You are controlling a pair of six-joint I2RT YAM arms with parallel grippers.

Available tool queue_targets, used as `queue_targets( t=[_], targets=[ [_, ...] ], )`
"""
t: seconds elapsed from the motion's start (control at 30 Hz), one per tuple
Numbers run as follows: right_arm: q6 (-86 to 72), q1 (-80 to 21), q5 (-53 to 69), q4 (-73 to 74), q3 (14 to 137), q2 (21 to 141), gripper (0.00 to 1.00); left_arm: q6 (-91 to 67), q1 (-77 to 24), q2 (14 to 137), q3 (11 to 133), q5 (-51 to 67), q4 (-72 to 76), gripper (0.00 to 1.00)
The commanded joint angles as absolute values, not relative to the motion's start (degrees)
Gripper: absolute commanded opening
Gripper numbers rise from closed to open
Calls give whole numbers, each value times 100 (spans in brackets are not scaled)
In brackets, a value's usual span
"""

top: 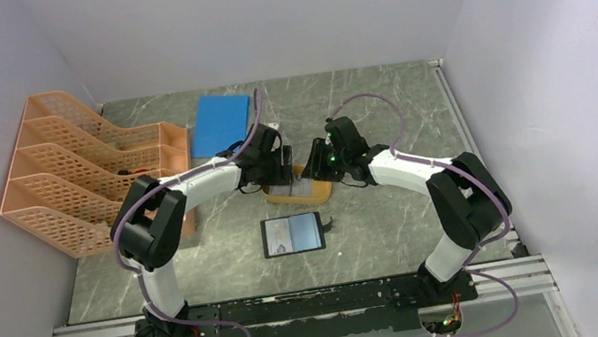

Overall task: Put the credit cards into the card holder
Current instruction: Adjust the credit card in the storage box.

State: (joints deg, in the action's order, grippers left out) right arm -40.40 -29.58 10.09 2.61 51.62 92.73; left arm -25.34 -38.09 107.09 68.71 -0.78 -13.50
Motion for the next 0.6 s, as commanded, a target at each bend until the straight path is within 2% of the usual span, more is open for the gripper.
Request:
queue_targets(
  t=[0.0,0.3,0.57],
  targets=[
    [-4119,-2929,1077,103,5080,9331,45,-2590,-3797,10911,7000,210,-1280,69],
    [-4090,-2922,1072,114,5087,9358,45,-2636,-3797,10997,6997,442,-1184,66],
    [-4070,-2925,1160,121,5099,9321,47,-2672,-3787,10749,7151,491,-1338,69]
  ],
)
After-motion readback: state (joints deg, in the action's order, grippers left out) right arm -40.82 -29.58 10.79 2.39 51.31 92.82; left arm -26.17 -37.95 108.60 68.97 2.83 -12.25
